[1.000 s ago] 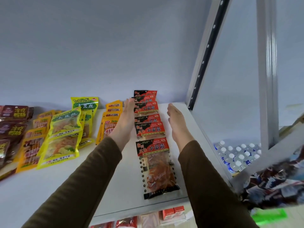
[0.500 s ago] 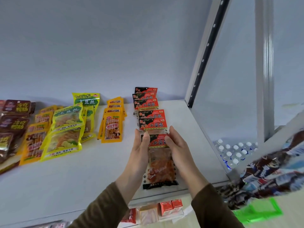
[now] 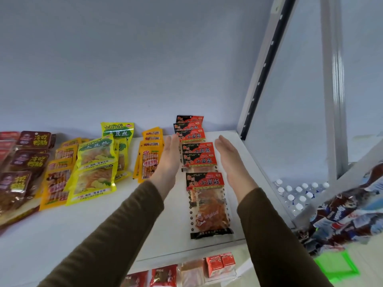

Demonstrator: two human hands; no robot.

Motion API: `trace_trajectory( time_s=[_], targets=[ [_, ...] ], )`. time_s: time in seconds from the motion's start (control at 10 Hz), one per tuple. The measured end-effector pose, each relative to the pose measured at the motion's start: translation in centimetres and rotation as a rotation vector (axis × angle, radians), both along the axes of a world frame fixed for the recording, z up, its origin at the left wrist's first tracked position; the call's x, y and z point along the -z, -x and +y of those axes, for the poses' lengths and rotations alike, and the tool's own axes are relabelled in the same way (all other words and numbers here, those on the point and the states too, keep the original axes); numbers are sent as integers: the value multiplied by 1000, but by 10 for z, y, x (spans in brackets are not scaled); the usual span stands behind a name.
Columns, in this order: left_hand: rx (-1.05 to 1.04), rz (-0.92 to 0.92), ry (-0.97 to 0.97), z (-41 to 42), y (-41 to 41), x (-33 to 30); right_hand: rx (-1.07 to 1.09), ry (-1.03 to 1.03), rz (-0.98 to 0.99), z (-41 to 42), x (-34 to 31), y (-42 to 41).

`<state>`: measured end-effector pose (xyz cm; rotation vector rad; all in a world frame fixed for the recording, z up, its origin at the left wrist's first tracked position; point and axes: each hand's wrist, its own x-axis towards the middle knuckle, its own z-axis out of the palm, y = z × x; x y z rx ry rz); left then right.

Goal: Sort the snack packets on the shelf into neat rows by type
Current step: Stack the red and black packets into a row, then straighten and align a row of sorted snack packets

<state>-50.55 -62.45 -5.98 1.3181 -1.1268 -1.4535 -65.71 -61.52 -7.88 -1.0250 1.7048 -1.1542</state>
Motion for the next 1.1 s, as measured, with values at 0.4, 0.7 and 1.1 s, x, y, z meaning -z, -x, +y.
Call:
trace_trajectory(
  time_s=[0.4, 0.7, 1.1],
  targets=[
    [-51, 117, -191, -79, 17, 7, -130, -110, -183, -73, -9, 7],
    [14, 52, -184, -80, 22, 6, -185, -118, -190, -77, -9, 8],
    [36, -218, 98, -104, -100, -15, -106, 146, -68, -89, -26, -59]
  ],
)
